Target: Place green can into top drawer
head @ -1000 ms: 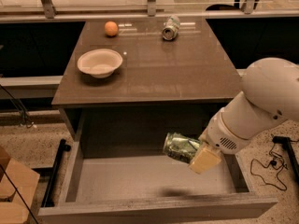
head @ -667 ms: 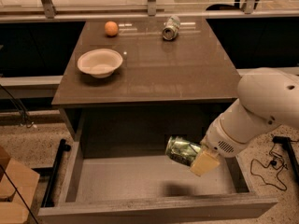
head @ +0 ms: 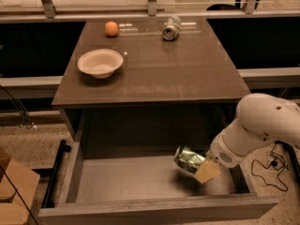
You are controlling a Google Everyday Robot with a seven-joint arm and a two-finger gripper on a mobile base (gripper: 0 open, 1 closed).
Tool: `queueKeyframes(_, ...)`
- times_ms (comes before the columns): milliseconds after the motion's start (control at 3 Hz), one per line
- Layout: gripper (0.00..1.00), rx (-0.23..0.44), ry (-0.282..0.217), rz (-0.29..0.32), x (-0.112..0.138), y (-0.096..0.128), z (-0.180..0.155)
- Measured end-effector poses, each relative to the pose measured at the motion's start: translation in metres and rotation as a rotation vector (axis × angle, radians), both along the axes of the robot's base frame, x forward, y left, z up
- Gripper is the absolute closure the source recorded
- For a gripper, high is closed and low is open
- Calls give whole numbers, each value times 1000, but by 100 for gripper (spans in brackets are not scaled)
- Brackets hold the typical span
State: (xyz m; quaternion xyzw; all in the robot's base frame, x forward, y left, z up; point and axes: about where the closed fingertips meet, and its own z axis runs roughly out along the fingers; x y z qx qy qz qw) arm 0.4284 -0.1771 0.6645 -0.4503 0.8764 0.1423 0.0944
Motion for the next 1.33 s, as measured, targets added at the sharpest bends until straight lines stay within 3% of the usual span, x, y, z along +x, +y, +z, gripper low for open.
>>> queueKeyframes(667, 34, 1, 32, -73, 11, -2, -49)
queueKeyframes(1000, 11, -19, 30, -85, 13, 2, -53)
queueKeyframes(1333, 0, -19, 32, -85, 13, 2, -54)
